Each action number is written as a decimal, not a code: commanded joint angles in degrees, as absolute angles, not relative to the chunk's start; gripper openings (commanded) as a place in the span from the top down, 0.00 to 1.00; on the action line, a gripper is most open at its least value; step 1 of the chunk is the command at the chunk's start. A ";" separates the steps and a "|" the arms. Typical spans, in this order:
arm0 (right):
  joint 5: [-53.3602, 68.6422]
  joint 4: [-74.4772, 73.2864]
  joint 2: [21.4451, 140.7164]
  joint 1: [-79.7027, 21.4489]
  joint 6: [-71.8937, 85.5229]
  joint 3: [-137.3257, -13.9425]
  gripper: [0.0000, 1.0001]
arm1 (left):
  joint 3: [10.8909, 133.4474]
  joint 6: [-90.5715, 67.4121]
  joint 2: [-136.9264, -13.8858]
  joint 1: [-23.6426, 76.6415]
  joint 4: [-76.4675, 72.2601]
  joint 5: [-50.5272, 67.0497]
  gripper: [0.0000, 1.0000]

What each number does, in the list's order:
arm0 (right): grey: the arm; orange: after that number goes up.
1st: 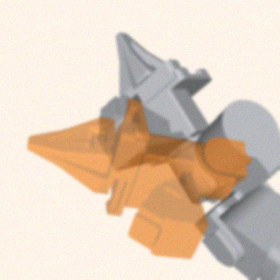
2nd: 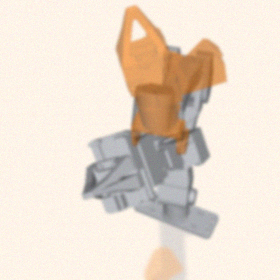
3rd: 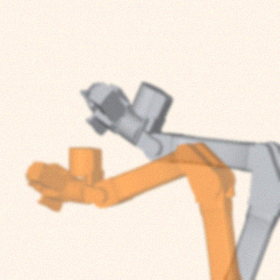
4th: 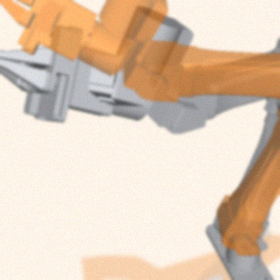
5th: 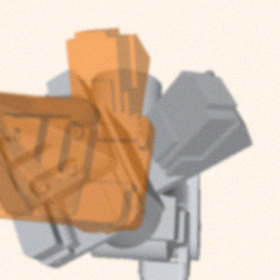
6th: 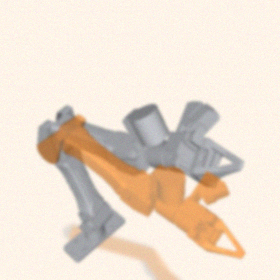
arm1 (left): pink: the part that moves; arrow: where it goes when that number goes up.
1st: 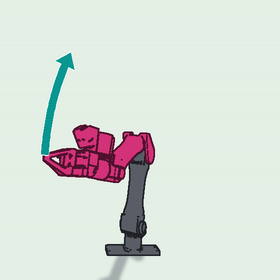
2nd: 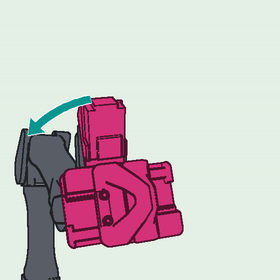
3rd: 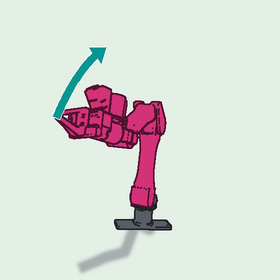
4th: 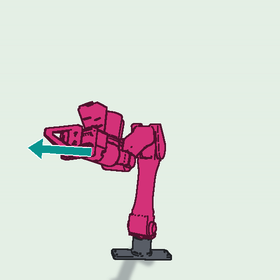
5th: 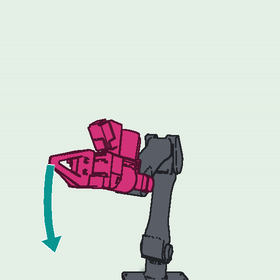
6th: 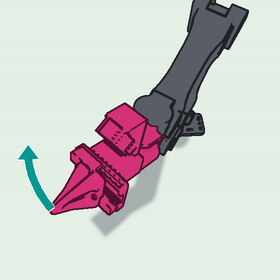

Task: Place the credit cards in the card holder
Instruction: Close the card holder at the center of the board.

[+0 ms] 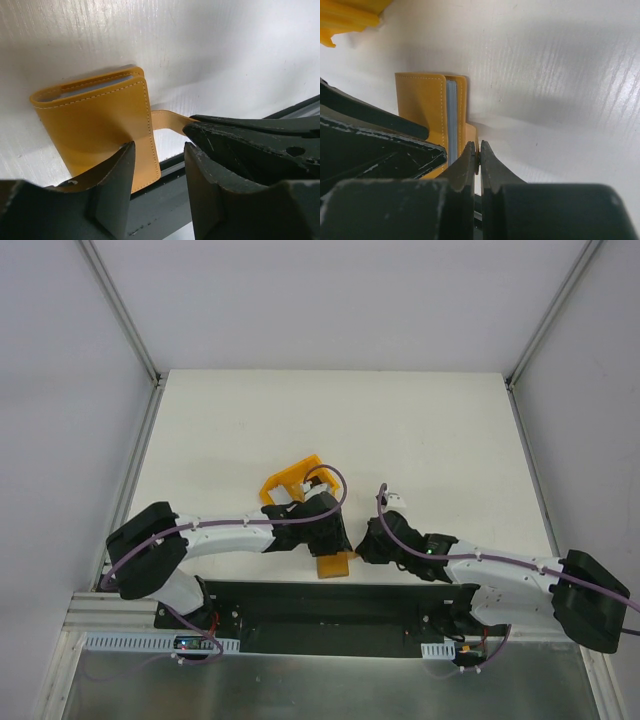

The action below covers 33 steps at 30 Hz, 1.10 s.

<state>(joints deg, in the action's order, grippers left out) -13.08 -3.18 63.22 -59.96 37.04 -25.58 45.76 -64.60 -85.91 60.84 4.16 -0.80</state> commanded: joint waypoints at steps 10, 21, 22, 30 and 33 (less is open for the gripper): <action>-12.92 -0.79 62.66 -59.59 37.09 -26.80 1.00 | 41.57 -62.76 -77.45 61.52 4.22 -4.48 0.48; -12.83 -1.58 64.25 -59.50 36.65 -27.69 1.00 | 40.34 -56.78 -69.79 61.52 6.67 -6.41 0.41; -12.92 -1.76 64.25 -59.50 36.74 -27.69 1.00 | 39.99 -56.78 -69.44 61.52 7.38 -6.94 0.44; -12.48 -2.20 64.95 -59.41 36.39 -28.74 1.00 | 36.65 -58.80 -69.34 61.52 9.31 -10.37 0.77; -11.95 -2.29 65.56 -59.59 35.95 -29.27 0.99 | 36.83 -59.41 -70.22 61.52 9.40 -10.90 0.80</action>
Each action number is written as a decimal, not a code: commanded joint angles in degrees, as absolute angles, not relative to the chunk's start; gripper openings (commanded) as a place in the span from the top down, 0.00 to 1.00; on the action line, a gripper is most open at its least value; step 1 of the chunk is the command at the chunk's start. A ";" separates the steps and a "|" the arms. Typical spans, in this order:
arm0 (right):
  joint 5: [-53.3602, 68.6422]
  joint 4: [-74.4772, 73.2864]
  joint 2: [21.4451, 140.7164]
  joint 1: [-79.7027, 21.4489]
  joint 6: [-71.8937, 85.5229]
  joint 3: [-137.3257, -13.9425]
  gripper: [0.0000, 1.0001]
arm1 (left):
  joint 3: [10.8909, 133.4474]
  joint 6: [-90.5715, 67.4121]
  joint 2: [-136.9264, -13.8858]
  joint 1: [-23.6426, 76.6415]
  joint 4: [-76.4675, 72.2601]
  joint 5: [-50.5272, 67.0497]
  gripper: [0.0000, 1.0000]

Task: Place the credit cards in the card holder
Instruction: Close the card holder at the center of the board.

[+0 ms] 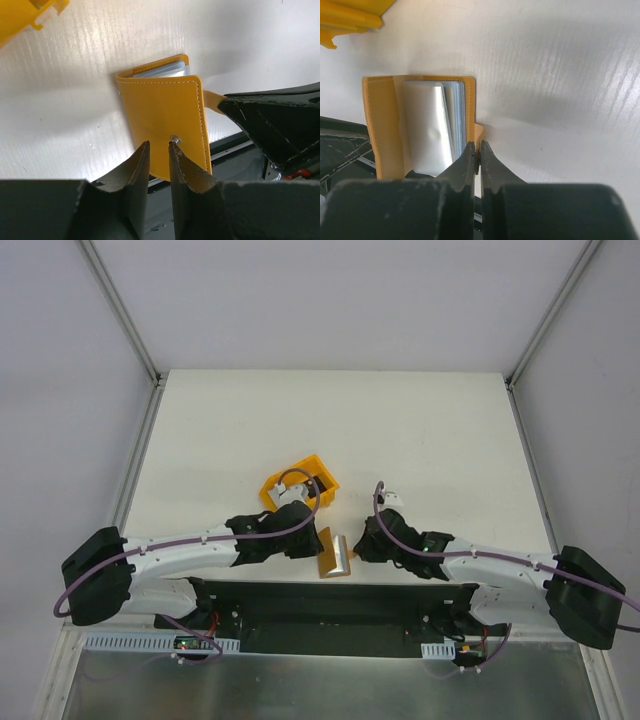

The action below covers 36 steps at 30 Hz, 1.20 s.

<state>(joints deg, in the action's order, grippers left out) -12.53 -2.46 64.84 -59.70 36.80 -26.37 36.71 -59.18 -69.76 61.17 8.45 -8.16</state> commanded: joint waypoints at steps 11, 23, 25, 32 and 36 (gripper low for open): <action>-10.20 -2.37 66.27 -59.50 34.45 -30.94 1.00 | 42.88 -57.13 -80.85 61.61 9.40 -9.85 0.88; -7.74 -0.88 65.92 -59.50 33.14 -31.73 1.00 | 44.74 -56.42 -87.54 61.70 10.72 -8.79 0.93; -5.99 -0.70 67.58 -59.50 32.26 -32.86 1.00 | 44.56 -57.21 -88.06 61.70 10.81 -8.70 0.93; 1.73 0.45 76.54 -59.76 31.46 -36.91 1.00 | 44.12 -58.45 -87.02 61.96 10.81 -9.31 0.83; 1.93 -0.79 79.28 -59.76 33.48 -37.01 0.98 | 41.49 -60.29 -83.86 61.96 11.16 -10.81 0.70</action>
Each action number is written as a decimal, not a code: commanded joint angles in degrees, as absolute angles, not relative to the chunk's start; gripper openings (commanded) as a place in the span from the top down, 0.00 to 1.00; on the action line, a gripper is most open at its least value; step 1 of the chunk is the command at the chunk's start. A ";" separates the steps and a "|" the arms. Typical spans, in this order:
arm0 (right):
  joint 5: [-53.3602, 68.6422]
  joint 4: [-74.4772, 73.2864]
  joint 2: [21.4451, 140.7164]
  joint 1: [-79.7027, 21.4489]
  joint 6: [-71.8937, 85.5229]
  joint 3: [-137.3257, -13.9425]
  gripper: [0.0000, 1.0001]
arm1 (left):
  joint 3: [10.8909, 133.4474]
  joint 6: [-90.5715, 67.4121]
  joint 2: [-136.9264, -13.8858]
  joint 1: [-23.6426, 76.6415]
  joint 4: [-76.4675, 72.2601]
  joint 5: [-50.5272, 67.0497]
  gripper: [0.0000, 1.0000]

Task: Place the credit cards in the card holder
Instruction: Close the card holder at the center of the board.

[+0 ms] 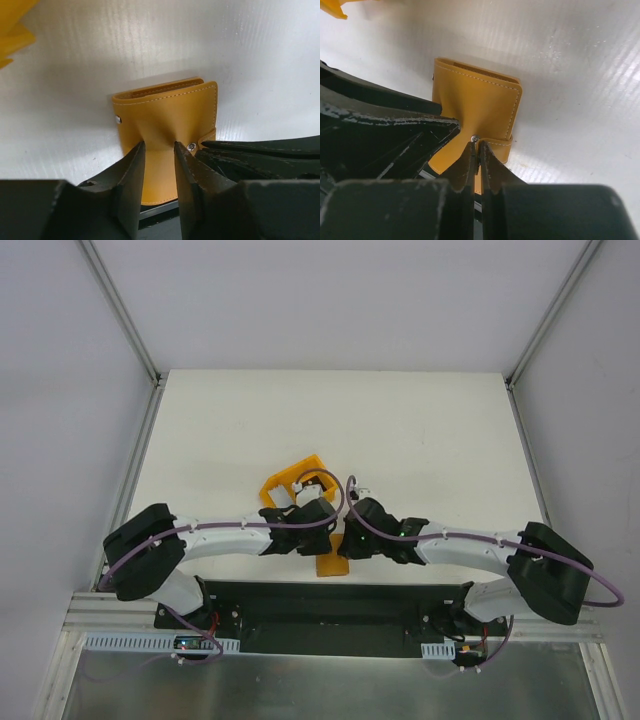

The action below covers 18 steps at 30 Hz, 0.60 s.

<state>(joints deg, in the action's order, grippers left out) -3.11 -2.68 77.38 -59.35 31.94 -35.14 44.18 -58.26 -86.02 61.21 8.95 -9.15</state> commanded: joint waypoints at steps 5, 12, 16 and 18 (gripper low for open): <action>2.72 2.02 79.19 -58.54 35.33 -34.89 0.85 | 37.63 -62.75 -80.08 61.96 10.90 -11.34 0.65; 6.23 4.83 78.58 -57.04 35.60 -33.93 0.71 | 35.33 -63.63 -76.47 62.14 9.93 -11.77 0.65; 10.37 9.83 78.49 -56.16 37.43 -32.44 0.68 | 34.19 -63.11 -73.83 62.14 10.02 -12.66 0.64; 11.33 11.07 79.10 -55.81 38.40 -31.73 0.66 | 33.75 -62.67 -72.95 62.14 10.02 -12.40 0.63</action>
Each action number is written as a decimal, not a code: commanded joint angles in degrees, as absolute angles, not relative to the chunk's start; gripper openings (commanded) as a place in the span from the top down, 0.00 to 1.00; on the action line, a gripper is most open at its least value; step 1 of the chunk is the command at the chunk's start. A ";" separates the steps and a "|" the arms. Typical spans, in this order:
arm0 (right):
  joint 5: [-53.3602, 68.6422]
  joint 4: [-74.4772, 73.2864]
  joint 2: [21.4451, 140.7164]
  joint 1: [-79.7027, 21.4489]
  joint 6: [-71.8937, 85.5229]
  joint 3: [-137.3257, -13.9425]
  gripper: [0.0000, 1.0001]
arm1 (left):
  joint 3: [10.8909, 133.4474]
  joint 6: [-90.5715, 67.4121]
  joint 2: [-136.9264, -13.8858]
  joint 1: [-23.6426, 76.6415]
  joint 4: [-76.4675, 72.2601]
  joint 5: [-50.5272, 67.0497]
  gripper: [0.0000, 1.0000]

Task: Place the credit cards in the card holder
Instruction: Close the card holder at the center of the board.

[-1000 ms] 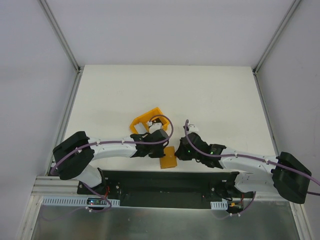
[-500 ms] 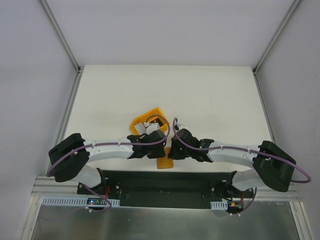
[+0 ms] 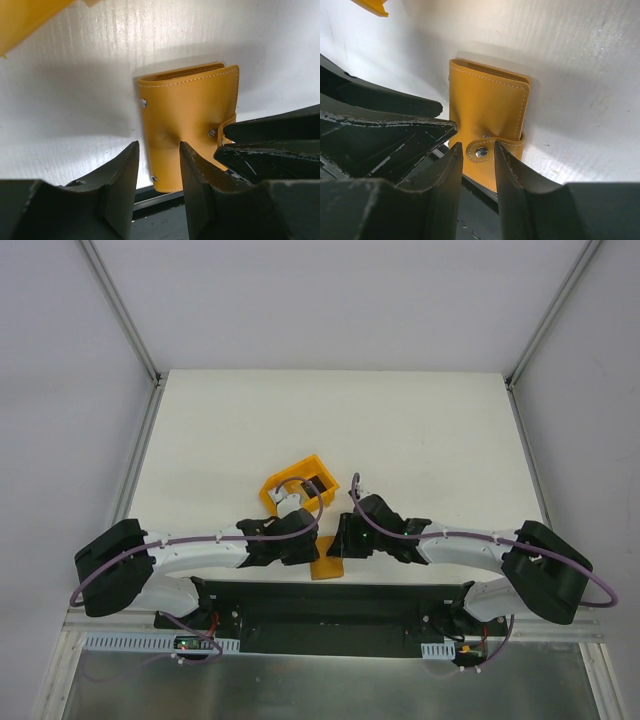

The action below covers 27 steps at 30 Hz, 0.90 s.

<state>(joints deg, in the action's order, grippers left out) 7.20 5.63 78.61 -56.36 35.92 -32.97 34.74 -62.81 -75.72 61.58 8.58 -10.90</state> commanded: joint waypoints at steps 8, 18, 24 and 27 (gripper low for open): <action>12.31 15.73 80.24 -54.84 40.52 -29.18 0.69 | 31.29 -62.93 -71.72 62.58 8.09 -11.43 0.50; 11.52 11.97 79.98 -55.11 36.57 -30.32 0.80 | 30.32 -65.12 -75.58 63.19 5.45 -10.46 0.50; 5.64 2.74 79.54 -58.27 32.35 -34.97 0.75 | 29.88 -66.97 -76.29 63.11 5.45 -10.02 0.57; 1.77 -2.09 79.28 -60.46 30.94 -37.17 0.74 | 29.45 -67.93 -76.38 63.19 5.45 -10.02 0.66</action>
<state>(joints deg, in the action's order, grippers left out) 7.51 6.42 80.03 -58.00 34.65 -33.32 30.96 -65.91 -75.05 62.35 3.70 -10.81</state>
